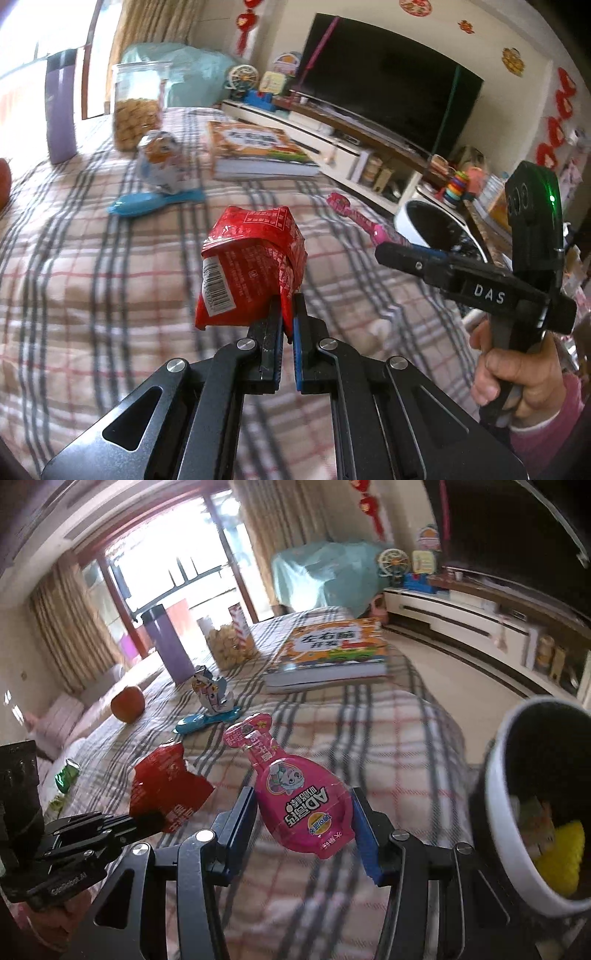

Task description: Collect trash

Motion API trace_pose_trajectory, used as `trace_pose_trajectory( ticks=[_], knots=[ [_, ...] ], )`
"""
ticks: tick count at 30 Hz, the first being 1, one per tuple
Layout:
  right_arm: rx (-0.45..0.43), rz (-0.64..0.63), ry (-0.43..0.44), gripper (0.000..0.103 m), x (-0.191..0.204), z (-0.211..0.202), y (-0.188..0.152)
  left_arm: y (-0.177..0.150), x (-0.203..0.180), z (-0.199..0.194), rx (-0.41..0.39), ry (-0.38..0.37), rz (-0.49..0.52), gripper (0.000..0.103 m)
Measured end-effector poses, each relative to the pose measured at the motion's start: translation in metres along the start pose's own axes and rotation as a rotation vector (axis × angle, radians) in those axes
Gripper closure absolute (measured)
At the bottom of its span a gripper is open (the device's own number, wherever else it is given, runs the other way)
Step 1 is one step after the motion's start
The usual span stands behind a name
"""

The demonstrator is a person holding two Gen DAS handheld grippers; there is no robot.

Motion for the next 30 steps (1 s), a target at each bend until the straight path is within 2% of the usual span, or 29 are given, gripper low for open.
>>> trace_pose_trajectory(
  ticks=[10, 30],
  knots=[
    [-0.016, 0.098, -0.015, 0.052, -0.027, -0.036, -0.031, -0.007, -0.044, 0.012, 0.034, -0.055, 0.059, 0.099],
    [-0.062, 0.197, -0.020, 0.052, -0.061, -0.073, -0.054, -0.008, -0.092, 0.019, 0.059, -0.059, 0.148, 0.099]
  ],
)
Point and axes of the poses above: each gripper's, at about its wrist camera, not at the fingertips, and z roughly the way its jaws point, x to its left, y to its top, the point moved 1 cm from there along z, roughly the way its jaws point, and after that the axes turned 5 degrees about -y, right-handed, at the moved point
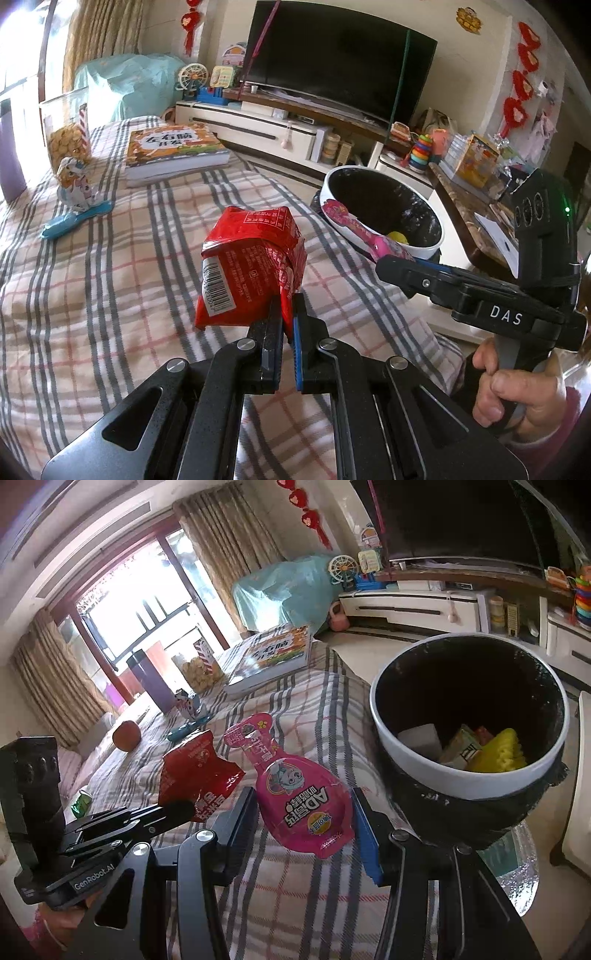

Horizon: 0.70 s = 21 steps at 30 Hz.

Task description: Collect trash

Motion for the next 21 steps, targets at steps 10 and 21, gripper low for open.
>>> trace_pose_trajectory(
  ticks=[10, 21],
  knots=[
    [-0.030, 0.025, -0.014, 0.052, -0.014, -0.015, 0.000, 0.006, -0.021, 0.004, -0.001, -0.017, 0.038, 0.099],
    [-0.062, 0.056, -0.062, 0.052, -0.041, -0.031, 0.009, 0.021, -0.046, 0.020, 0.005, -0.057, 0.079, 0.099]
  ],
)
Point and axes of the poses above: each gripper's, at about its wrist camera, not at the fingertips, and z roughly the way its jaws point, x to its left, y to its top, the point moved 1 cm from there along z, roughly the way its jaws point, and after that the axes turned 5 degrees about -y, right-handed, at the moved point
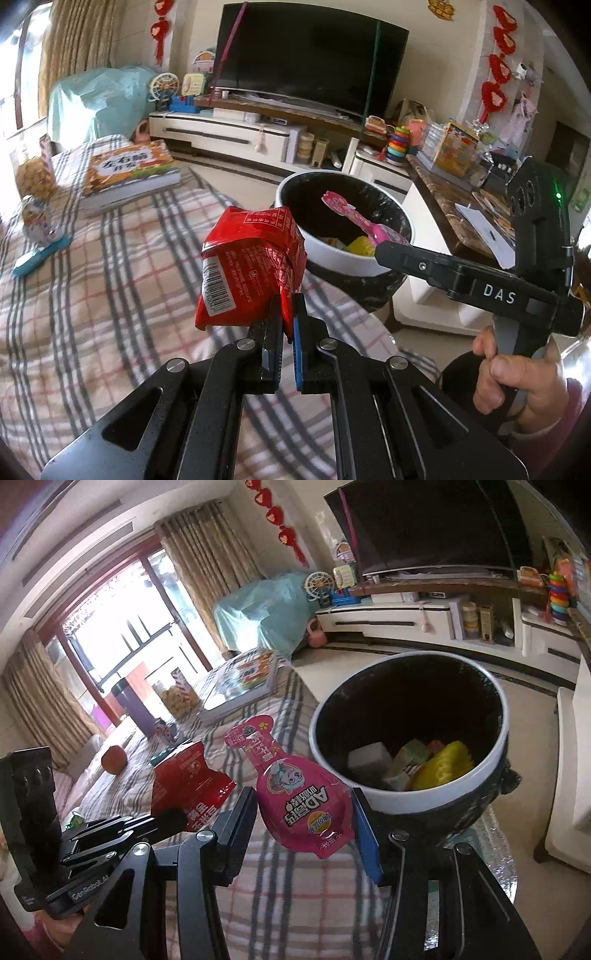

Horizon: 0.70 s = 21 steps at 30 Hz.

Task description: Collect trash

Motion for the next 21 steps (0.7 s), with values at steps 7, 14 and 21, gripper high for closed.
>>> trace_pose_trajectory(
  ticks=[7, 14, 21],
  knots=[
    [-0.013, 0.017, -0.040, 0.052, -0.020, -0.001, 0.015, 0.016, -0.016, 0.014, 0.000, -0.032, 0.029, 0.099],
    [-0.017, 0.039, -0.081, 0.052, -0.043, 0.002, 0.027, 0.032, -0.032, 0.031, 0.007, -0.054, 0.060, 0.099],
    [-0.008, 0.054, -0.113, 0.052, -0.062, 0.010, 0.040, 0.045, -0.043, 0.052, 0.023, -0.066, 0.088, 0.099]
  ],
)
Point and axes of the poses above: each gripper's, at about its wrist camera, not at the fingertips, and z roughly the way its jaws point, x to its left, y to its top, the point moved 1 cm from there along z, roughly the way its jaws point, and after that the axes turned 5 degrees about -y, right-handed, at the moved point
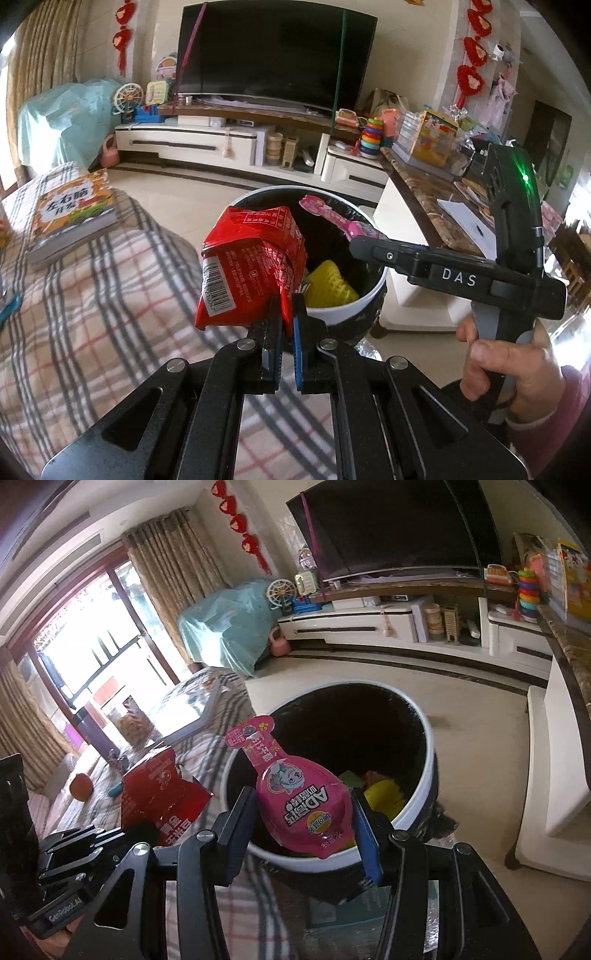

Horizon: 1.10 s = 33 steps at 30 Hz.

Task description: Collect trash

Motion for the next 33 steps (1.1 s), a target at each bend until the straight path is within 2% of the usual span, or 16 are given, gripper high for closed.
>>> trace_pose_trajectory(
  ticks=[19, 33],
  knots=[
    [0.025, 0.029, -0.040, 0.052, -0.024, 0.027, 0.031, 0.027, -0.003, 0.041, 0.026, 0.013, -0.001, 0.099],
    [0.040, 0.027, -0.057, 0.052, -0.024, 0.036, 0.035, 0.035, -0.001, 0.055, 0.044, 0.016, -0.012, 0.099]
  ],
)
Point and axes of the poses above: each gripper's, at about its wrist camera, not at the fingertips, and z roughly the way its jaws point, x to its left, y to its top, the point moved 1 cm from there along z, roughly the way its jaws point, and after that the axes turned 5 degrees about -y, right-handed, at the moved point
